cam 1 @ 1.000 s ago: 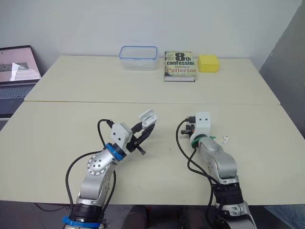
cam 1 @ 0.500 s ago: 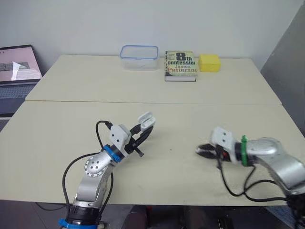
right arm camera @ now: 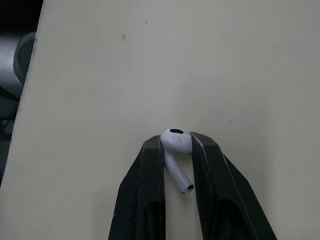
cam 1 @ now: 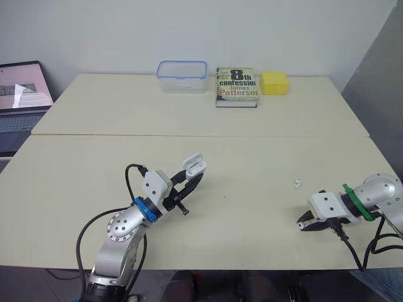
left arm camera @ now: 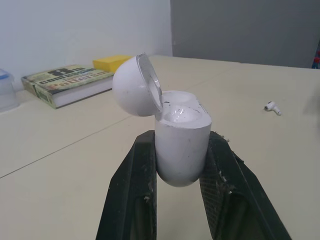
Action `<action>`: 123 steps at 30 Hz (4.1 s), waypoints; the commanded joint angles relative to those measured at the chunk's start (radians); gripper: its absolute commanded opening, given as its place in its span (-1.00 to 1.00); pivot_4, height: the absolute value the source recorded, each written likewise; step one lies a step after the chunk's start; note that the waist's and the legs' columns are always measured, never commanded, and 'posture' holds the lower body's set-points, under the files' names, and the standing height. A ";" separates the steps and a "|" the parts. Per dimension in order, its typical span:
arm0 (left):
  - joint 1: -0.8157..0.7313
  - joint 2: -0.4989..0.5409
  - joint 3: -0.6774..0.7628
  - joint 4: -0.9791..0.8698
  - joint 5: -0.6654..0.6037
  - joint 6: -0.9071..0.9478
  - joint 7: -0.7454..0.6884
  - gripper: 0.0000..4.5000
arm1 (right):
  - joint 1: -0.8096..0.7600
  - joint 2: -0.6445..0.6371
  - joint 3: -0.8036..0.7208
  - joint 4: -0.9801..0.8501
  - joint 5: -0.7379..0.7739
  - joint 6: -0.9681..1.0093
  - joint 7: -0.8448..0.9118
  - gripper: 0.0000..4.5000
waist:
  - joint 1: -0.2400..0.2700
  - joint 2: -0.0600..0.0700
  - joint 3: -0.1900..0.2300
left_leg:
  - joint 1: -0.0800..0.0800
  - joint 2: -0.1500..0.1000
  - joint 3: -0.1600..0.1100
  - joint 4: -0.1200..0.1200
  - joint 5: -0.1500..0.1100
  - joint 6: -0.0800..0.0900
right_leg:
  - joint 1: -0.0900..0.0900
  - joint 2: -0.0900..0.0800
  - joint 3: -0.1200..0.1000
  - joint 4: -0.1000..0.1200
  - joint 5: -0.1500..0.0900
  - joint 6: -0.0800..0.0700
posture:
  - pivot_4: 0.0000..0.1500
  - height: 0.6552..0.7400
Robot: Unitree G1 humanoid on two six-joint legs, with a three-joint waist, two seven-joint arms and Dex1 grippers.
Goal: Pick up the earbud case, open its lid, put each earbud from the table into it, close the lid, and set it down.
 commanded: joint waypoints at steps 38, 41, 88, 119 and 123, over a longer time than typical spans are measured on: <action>0.001 -0.023 -0.024 -0.024 0.007 -0.013 0.030 -0.66 | 0.004 -0.141 0.018 -0.500 -0.176 0.533 -0.127 0.24 | 0.028 0.002 0.000 | -0.002 0.005 0.002 0.000 0.000 0.000 | -0.003 0.000 0.000 -0.001 -0.001 0.001 | 1.00 1.00; 0.005 -0.023 -0.023 -0.028 0.007 -0.012 0.033 -0.66 | 0.001 -0.139 0.043 -0.481 -0.196 0.520 -0.109 0.24 | 0.028 0.002 0.000 | -0.002 0.005 0.002 0.000 0.000 0.000 | -0.003 0.000 0.000 -0.001 0.000 0.000 | 1.00 1.00; -0.108 -0.091 -0.038 0.016 0.004 -0.011 0.073 -0.66 | -0.219 0.520 -0.346 -0.665 0.463 1.016 -0.540 -0.82 | 0.031 -0.002 -0.001 | -0.003 0.005 0.000 0.000 0.000 -0.001 | -0.002 0.001 -0.001 0.000 0.001 0.000 | 1.00 1.00; -0.117 -0.113 -0.063 -0.025 -0.004 0.003 0.104 -0.66 | -0.109 0.908 -0.062 -0.521 0.348 0.685 -0.916 -0.82 | 0.019 -0.001 -0.001 | -0.002 -0.002 -0.002 0.000 0.000 0.000 | -0.004 0.001 -0.001 0.002 0.001 0.000 | 1.00 1.00; -0.116 -0.114 -0.064 -0.028 -0.004 0.004 0.105 -0.66 | -0.095 0.915 -0.049 -0.511 0.341 0.666 -0.924 -0.82 | 0.019 -0.001 -0.001 | -0.002 -0.002 -0.002 0.000 0.000 0.000 | -0.004 0.001 -0.001 0.002 0.001 0.000 | 1.00 1.00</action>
